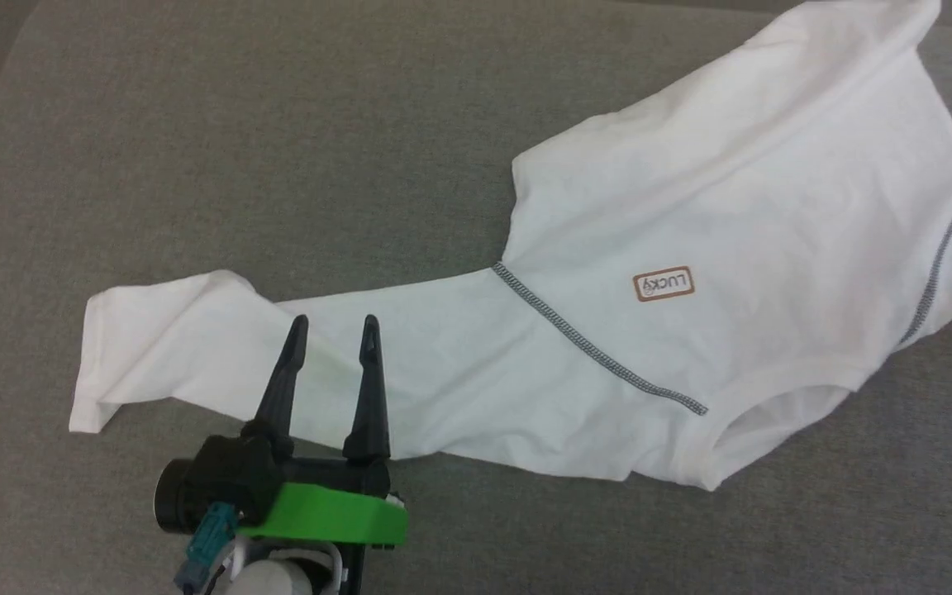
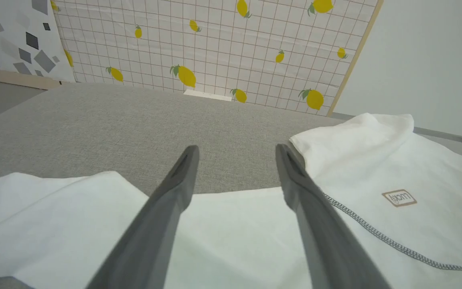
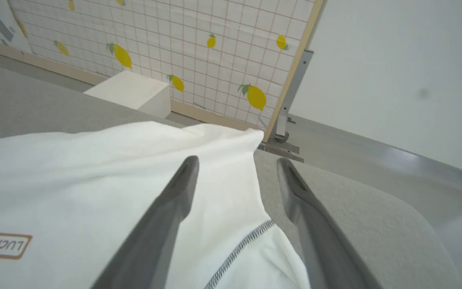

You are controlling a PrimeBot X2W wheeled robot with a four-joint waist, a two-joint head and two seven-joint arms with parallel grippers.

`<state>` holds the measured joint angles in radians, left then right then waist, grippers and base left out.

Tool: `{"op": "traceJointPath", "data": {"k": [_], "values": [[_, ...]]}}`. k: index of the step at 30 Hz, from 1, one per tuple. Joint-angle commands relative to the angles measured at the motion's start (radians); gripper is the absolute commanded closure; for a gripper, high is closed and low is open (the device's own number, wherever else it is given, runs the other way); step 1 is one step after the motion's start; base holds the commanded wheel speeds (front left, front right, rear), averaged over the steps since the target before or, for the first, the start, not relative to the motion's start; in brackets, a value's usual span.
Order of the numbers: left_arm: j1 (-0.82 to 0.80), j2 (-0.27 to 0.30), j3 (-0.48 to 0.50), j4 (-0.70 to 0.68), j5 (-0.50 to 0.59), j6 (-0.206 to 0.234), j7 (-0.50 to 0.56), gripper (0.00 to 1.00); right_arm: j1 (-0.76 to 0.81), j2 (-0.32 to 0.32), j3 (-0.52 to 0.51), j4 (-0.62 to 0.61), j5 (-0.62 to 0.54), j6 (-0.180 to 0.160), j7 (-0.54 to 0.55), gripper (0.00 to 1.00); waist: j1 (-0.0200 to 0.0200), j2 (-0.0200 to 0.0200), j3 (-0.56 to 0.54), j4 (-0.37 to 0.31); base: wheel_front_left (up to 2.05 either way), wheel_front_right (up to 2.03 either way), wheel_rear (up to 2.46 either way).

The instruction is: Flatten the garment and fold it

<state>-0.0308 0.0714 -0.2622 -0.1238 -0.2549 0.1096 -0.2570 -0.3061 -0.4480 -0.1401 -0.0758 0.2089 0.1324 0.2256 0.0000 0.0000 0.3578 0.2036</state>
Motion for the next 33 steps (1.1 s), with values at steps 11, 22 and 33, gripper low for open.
{"op": "traceJointPath", "data": {"k": [11,22,33], "values": [[0.083,0.029,0.025,0.009,0.012,-0.008,-0.005,0.0,0.473,0.385,-0.1,-0.256,-0.117,-0.002,-0.095,0.0,0.0,0.0,-0.135,-0.152,0.0,0.0,0.0],[-0.039,0.162,0.007,0.072,0.074,-0.047,0.259,0.0,0.488,0.397,-0.095,-0.286,-0.109,-0.002,-0.101,0.0,0.0,0.0,-0.136,-0.164,0.0,0.0,0.0],[-0.239,0.282,-0.076,0.237,0.069,-0.185,0.715,0.0,0.472,0.398,-0.056,-0.296,-0.099,-0.002,-0.091,0.0,0.0,0.0,-0.068,-0.153,0.0,0.0,0.0]]}}
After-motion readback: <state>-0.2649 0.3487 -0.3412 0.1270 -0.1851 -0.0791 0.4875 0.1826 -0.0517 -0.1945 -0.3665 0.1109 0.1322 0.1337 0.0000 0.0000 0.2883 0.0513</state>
